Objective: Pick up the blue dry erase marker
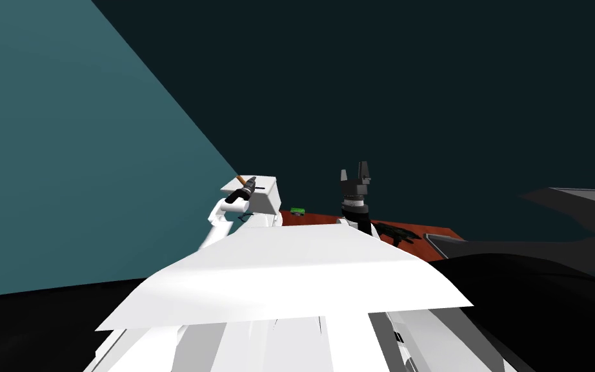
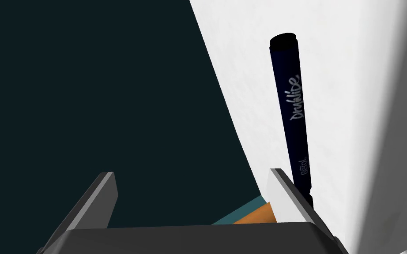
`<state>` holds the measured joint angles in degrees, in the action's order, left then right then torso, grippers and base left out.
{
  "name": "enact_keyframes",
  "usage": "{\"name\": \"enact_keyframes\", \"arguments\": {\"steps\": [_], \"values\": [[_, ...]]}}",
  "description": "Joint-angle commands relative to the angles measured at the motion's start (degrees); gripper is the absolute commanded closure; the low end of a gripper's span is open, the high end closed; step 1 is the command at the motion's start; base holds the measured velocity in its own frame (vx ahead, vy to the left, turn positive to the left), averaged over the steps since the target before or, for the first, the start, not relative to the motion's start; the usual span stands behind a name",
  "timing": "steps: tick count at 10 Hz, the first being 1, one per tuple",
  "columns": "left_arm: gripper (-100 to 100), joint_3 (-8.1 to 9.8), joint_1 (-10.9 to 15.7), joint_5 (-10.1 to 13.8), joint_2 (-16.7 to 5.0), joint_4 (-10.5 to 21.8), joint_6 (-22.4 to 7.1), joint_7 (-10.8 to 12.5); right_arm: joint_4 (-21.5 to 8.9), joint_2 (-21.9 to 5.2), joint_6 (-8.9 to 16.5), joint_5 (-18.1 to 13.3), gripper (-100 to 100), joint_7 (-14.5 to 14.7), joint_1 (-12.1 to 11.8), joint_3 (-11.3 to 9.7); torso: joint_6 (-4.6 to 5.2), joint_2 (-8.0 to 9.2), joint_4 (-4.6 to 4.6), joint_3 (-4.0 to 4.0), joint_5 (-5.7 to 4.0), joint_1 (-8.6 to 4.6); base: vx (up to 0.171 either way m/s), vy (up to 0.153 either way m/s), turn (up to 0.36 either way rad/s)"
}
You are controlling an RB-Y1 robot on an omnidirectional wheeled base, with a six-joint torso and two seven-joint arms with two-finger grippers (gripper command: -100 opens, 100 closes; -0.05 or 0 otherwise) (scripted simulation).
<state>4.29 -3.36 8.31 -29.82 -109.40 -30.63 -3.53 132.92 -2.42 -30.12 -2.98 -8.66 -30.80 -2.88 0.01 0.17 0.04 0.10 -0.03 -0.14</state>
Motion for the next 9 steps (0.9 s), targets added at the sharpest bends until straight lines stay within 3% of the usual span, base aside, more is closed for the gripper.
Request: {"name": "enact_keyframes", "arguments": {"steps": [1,9], "values": [[-100,-0.27,2.2,-0.7,-0.2,2.8,-1.9,-0.4,0.0,0.0,0.0,0.0,0,0.0,0.0,0.0,0.0,0.0,0.0,0.0,0.0,0.0,-0.041,-0.034,-0.01],[-100,-1.4,15.2,-4.4,-3.6,17.2,-13.5,-3.0,0.0,0.0,0.0,0.0,0,0.0,0.0,0.0,-0.01,-0.06,-0.01,-0.03,0.0,0.04,-0.036,-0.034,-0.024]]}}
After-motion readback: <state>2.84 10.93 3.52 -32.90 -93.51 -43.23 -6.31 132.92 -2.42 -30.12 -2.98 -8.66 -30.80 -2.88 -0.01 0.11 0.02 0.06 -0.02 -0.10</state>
